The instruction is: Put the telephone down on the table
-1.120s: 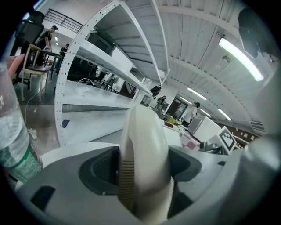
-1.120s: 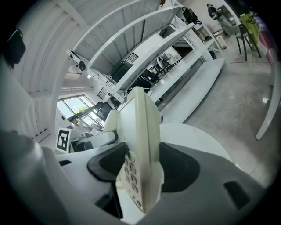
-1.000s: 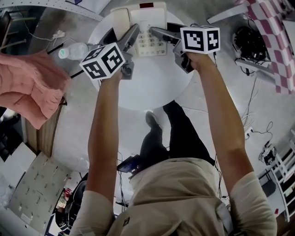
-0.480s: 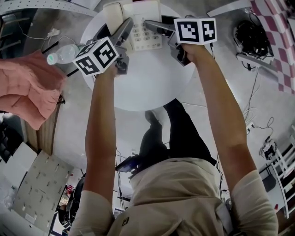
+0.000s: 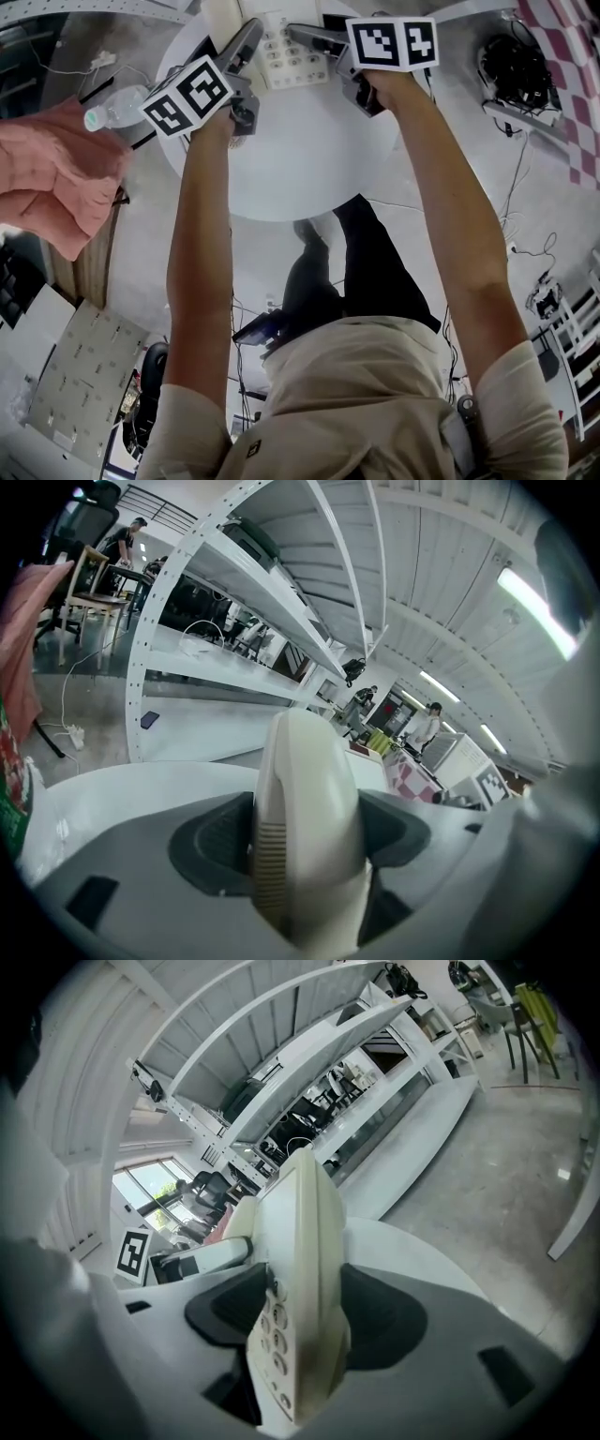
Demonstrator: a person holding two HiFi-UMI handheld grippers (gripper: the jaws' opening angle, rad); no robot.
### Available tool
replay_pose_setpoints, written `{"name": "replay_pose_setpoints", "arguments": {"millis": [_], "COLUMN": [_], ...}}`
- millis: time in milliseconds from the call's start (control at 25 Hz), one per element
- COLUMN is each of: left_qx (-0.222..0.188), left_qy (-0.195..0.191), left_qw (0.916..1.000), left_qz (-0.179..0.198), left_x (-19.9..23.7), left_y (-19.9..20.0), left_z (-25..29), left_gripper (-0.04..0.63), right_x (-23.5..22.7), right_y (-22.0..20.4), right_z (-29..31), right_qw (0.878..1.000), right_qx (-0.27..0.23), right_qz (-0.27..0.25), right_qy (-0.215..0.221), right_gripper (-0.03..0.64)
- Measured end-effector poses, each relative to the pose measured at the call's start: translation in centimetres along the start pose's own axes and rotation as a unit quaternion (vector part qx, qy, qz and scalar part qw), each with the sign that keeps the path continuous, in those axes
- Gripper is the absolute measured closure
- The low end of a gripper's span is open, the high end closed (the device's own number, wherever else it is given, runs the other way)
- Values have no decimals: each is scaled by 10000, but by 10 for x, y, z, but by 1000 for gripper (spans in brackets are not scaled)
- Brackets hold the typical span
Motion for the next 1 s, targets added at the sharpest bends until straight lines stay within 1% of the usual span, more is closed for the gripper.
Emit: {"name": "replay_pose_setpoints", "arguments": {"millis": [240, 360, 440, 480, 560, 640, 680, 840, 1000], "left_qx": [11, -20, 15, 47, 111, 148, 151, 140, 29], "left_qy": [248, 369, 479, 552, 737, 908, 962, 1102, 1313], "left_qw": [9996, 9992, 9988, 9985, 9970, 9944, 9934, 9912, 9860], "left_qz": [-100, -139, -108, -44, 215, 525, 614, 726, 1029], "left_x": [8, 9, 11, 12, 13, 12, 11, 8, 1], "left_y": [-2, -2, -3, -3, -3, -2, -2, -4, 8], "left_z": [8, 8, 10, 10, 10, 8, 8, 4, -15], "left_gripper": [272, 272, 272, 272, 272, 275, 275, 275, 274], "right_x": [-8, -8, -10, -11, -12, -12, -12, -10, -6], "right_y": [-2, 1, 3, 4, 5, 6, 7, 9, 10], "right_z": [8, 10, 10, 11, 12, 13, 14, 9, 3], "right_qw": [9998, 9996, 9982, 9968, 9931, 9894, 9881, 9852, 9830], "right_qx": [-100, -98, -109, -97, -35, 46, 75, 103, 112], "right_qz": [100, -62, -334, -489, -795, -1043, -1115, -1239, -1269], "right_qy": [-139, -268, -495, -627, -863, -1014, -1054, -1181, -1324], "right_gripper": [367, 360, 351, 353, 357, 350, 349, 357, 376]}}
Point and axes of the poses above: the fingertips, and each gripper's own axes: z forward along the fingers, x to its left, y out of its top, the point moved 3 cm from there along -z, backward along the fingers, and after that the axes turned 7 degrees about -y, right-handed, at the moved point
